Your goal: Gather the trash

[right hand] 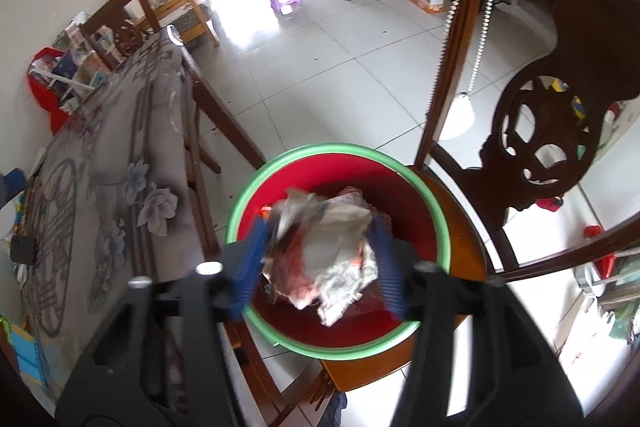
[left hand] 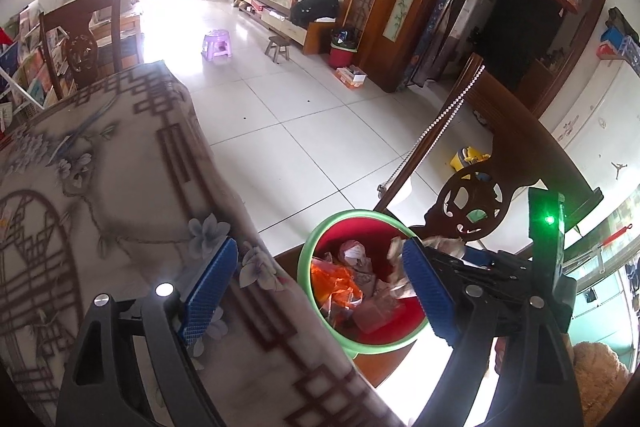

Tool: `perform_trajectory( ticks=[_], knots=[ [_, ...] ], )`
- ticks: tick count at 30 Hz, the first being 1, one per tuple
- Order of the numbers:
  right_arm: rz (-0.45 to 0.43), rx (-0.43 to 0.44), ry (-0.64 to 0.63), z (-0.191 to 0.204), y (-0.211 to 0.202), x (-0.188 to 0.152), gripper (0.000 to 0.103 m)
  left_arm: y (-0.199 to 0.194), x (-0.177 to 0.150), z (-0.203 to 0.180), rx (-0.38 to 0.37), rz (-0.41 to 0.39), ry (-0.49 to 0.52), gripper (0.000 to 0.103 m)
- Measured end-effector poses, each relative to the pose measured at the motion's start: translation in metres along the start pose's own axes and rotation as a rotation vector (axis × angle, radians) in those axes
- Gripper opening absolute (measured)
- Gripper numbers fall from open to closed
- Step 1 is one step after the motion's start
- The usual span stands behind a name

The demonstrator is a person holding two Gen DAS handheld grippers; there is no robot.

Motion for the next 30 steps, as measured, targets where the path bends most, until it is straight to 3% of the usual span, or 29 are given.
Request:
perform_trajectory(
  ticks=[10,14,20,30],
  knots=[
    [-0.04,-0.02,0.042,0.005,-0.015,-0.007,0.079,-0.014,-0.012,0.01,-0.006,-0.004,-0.001,0.081],
    [-0.051,-0.018,0.031,0.024,-0.021,-0.014,0.091,-0.025,-0.021,0.022,0.016,-0.007,-0.004,0.081],
    [-0.083,-0.031,-0.004,0.066,-0.041,-0.033,0.098,-0.054,-0.042,0.052,0.028,-0.04,-0.026,0.086],
    [-0.18,-0.021,-0.108,0.17,-0.093,-0.091,0.098,-0.121,-0.078,0.118,0.006,-0.101,-0.065,0.095]
  ],
)
Point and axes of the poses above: each gripper's, at about its wrist camera, not at the fingertips, and y roughly the way its jaws point, z to its left, x to its top, the point moved 8 cm from there along y, roughly the way its jaws point, and after that the axes turned 10 degrees about y, right-handed, at the moved point
